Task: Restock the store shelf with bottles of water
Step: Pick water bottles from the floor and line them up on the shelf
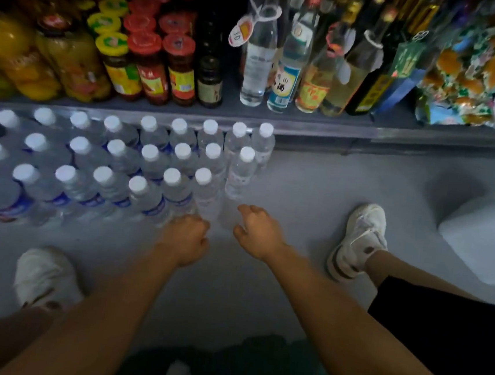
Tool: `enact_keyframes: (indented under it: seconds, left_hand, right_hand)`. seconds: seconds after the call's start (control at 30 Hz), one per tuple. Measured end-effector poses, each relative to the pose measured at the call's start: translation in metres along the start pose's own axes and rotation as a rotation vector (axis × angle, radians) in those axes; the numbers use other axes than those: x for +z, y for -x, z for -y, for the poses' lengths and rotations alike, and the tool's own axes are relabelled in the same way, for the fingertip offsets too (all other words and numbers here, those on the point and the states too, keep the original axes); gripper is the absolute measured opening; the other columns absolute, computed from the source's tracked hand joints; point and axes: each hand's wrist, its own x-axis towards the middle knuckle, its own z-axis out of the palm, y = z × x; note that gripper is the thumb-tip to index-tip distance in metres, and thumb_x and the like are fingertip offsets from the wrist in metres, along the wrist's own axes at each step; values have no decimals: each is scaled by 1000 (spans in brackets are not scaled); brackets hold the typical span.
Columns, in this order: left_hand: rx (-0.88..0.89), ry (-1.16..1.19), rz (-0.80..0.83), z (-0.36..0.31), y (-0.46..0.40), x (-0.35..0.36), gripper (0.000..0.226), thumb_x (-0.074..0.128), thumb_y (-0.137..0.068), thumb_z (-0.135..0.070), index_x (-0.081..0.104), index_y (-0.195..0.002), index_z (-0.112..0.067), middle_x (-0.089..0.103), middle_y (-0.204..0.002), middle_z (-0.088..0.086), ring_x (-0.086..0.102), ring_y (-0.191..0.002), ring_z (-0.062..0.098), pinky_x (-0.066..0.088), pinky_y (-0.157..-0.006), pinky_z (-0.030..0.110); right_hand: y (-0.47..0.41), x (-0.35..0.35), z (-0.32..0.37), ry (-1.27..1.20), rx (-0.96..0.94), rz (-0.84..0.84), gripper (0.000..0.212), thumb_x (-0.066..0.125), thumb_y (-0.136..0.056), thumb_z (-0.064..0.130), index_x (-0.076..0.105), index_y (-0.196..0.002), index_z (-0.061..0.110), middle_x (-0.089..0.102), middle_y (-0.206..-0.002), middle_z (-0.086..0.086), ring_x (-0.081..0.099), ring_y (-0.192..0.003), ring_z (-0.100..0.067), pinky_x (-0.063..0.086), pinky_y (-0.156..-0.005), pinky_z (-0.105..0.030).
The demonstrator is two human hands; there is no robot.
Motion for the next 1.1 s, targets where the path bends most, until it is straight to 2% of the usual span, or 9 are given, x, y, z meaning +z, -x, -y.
enact_keyframes:
  seconds: [0.1, 0.2, 0.3, 0.43, 0.57, 0.7, 0.87, 0.97, 1.1]
  left_hand:
    - [-42, 10, 15, 20, 1, 7, 38, 47, -92, -33, 58, -124, -14, 56, -128, 10, 53, -118, 29, 46, -96, 38]
    - [-61, 23, 0, 35, 0, 7, 38, 47, -93, -32, 58, -123, -12, 56, -128, 11, 53, -118, 28, 45, -97, 38]
    - [-77, 44, -22, 43, -2, 7, 39, 47, -93, -31, 57, -125, -11, 55, -130, 11, 53, -118, 28, 46, -96, 37]
    - [-72, 38, -40, 47, -5, 7, 39, 46, -93, -32, 57, -125, -12, 56, -128, 10, 54, -116, 28, 47, -93, 36]
    - [-76, 33, -44, 49, -2, 7, 39, 47, -93, -33, 57, -125, -12, 56, -127, 10, 54, -116, 28, 46, -94, 36]
    - [-69, 39, -84, 49, 6, -3, 38, 48, -92, -33, 59, -122, -12, 59, -124, 10, 56, -113, 28, 48, -92, 37]
    - [-54, 54, -175, 49, 22, -39, 31, 50, -90, -30, 62, -111, -12, 62, -116, 9, 59, -105, 27, 50, -86, 38]
    - [-37, 33, -264, 45, 34, -79, 26, 50, -90, -27, 63, -104, -9, 61, -112, 10, 59, -102, 28, 49, -81, 35]
    - [-21, -19, -413, 40, 50, -147, 25, 49, -91, -29, 62, -102, -10, 60, -109, 9, 58, -100, 29, 47, -77, 35]
  right_hand:
    - [-23, -4, 17, -33, -60, -41, 50, 53, -93, 28, 42, -137, 7, 53, -126, -18, 49, -117, -36, 44, -89, -40]
    - [-47, -18, 35, -48, -104, -118, 59, 56, -92, 34, 36, -142, 11, 51, -131, -18, 48, -119, -35, 44, -88, -38]
    - [-64, -29, 48, 48, -156, -156, 65, 57, -90, 44, 35, -143, 12, 51, -132, -16, 49, -119, -33, 44, -86, -37]
    - [-74, -34, 58, 197, -220, -149, 61, 57, -90, 50, 41, -134, 12, 59, -123, -14, 57, -109, -33, 43, -76, -35]
    - [-81, -35, 65, 199, -252, -97, 43, 54, -95, 36, 45, -125, 7, 62, -114, -17, 60, -102, -37, 36, -67, -33]
    - [-75, -48, 63, 118, -243, -31, 35, 54, -93, 26, 47, -120, 4, 61, -112, -20, 59, -101, -38, 44, -71, -37]
    - [-49, -90, 72, 75, -233, -57, 32, 56, -89, 27, 48, -110, 5, 60, -107, -21, 56, -97, -38, 44, -69, -38]
    - [-28, -131, 84, 72, -269, -131, 30, 58, -88, 29, 51, -106, 6, 60, -103, -19, 55, -96, -37, 37, -64, -35]
    - [-1, -196, 107, 76, -304, -283, 27, 59, -87, 30, 42, -85, 10, 53, -80, -12, 52, -76, -32, 36, -57, -36]
